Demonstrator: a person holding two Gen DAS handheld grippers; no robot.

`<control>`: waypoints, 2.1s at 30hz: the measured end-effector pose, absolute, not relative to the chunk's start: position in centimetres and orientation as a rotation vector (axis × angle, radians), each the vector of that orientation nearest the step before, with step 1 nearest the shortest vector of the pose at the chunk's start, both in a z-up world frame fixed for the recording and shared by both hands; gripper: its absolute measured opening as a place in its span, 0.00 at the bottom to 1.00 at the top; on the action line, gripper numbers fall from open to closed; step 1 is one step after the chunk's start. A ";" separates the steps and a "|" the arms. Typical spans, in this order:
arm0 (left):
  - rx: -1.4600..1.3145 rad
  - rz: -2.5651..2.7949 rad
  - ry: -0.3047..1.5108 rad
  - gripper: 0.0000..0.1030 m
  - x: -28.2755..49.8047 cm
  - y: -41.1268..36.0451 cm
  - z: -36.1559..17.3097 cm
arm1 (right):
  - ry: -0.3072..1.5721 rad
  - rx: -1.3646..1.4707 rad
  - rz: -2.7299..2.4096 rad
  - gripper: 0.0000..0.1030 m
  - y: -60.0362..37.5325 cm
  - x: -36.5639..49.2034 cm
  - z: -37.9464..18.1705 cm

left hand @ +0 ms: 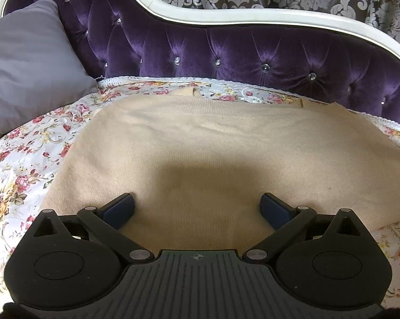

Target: Fold small clothes

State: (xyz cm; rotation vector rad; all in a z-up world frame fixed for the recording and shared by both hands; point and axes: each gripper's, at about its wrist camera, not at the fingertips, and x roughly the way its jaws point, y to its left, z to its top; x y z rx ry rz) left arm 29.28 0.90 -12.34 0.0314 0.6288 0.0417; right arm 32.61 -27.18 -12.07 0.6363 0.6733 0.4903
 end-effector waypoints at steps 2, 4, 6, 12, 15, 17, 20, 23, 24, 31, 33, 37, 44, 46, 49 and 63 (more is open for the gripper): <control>0.031 0.041 0.628 1.00 29.3 0.9 -12.4 | 0.695 0.649 0.505 1.00 -26.9 33.8 -12.2; 0.030 0.041 0.628 1.00 29.3 0.9 -12.4 | 0.715 0.666 0.519 1.00 -26.7 34.9 -12.2; 0.028 0.038 0.627 1.00 29.3 1.1 -12.4 | 0.736 0.678 0.519 0.84 -26.4 35.8 -12.2; 0.023 0.020 0.649 0.99 29.6 1.2 -12.1 | 0.813 0.772 0.468 0.27 -26.3 36.5 -13.9; 0.030 -0.004 0.686 0.99 30.3 1.5 -11.7 | 0.818 0.667 0.431 0.28 -25.0 35.9 -12.1; 0.042 -0.019 0.717 0.99 30.9 1.6 -11.4 | 0.816 0.642 0.411 0.28 -24.6 35.8 -10.8; 0.060 -0.051 0.747 0.99 31.4 1.7 -11.3 | 0.792 0.625 0.402 0.28 -23.9 35.8 -8.6; 0.056 -0.106 0.764 0.96 31.6 2.6 -11.0 | 0.793 0.561 0.410 0.27 -21.7 36.7 -6.2; 0.039 -0.123 0.768 0.92 31.6 3.1 -10.7 | 0.799 0.533 0.414 0.27 -20.8 36.9 -5.5; -0.186 -0.064 0.594 0.81 29.9 10.7 -5.9 | 0.860 0.387 0.435 0.28 -14.0 38.6 -3.5; -0.226 -0.005 0.560 0.81 30.0 13.3 -5.6 | 0.870 0.366 0.443 0.28 -12.1 38.9 -3.5; -0.305 0.111 0.592 0.81 30.2 17.4 -6.3 | 0.879 0.336 0.469 0.28 -8.2 39.0 -3.4; -0.380 0.162 0.640 0.81 30.1 20.2 -6.8 | 0.859 0.325 0.518 0.28 -2.3 38.8 -3.2; -0.400 0.165 0.635 0.81 29.7 20.8 -6.7 | 0.856 0.318 0.519 0.27 -0.9 38.7 -3.3; -0.429 0.167 0.630 0.81 29.5 21.6 -6.6 | 0.856 0.240 0.502 0.28 1.7 38.4 -3.5; -0.492 0.202 0.627 0.81 29.2 23.4 -6.9 | 0.752 0.056 0.635 0.63 6.5 34.9 -3.5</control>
